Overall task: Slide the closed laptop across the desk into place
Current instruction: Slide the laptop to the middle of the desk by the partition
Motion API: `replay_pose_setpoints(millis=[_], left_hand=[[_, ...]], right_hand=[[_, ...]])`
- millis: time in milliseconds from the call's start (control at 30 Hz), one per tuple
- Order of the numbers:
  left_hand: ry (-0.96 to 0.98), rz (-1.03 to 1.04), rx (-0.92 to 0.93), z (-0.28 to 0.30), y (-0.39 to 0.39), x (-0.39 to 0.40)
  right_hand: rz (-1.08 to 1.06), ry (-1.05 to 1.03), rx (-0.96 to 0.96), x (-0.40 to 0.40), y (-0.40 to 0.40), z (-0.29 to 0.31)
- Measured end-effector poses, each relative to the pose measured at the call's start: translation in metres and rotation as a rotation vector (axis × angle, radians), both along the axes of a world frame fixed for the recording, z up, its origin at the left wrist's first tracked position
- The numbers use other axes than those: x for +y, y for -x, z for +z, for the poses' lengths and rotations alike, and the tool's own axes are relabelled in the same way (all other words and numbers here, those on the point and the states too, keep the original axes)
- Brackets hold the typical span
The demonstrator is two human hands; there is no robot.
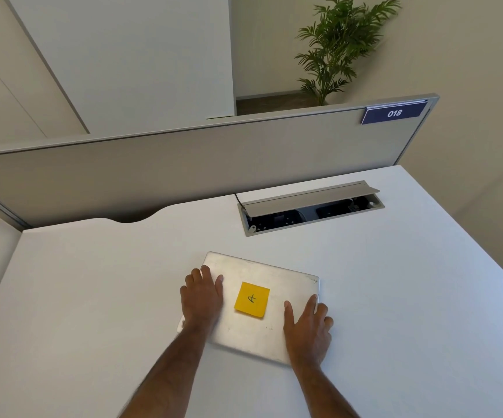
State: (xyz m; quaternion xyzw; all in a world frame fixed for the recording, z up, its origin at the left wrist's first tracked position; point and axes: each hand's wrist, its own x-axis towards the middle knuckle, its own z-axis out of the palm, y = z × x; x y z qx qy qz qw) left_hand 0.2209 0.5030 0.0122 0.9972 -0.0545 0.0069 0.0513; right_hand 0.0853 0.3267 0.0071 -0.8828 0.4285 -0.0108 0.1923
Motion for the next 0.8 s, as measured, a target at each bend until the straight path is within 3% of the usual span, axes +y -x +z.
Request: replay_pose_setpoints(millis=[800], left_hand=[[-0.064, 0.026, -0.047, -0.006, 0.005, -0.001]], right_hand=[[-0.048, -0.009, 0.009, 0.012, -0.007, -0.008]])
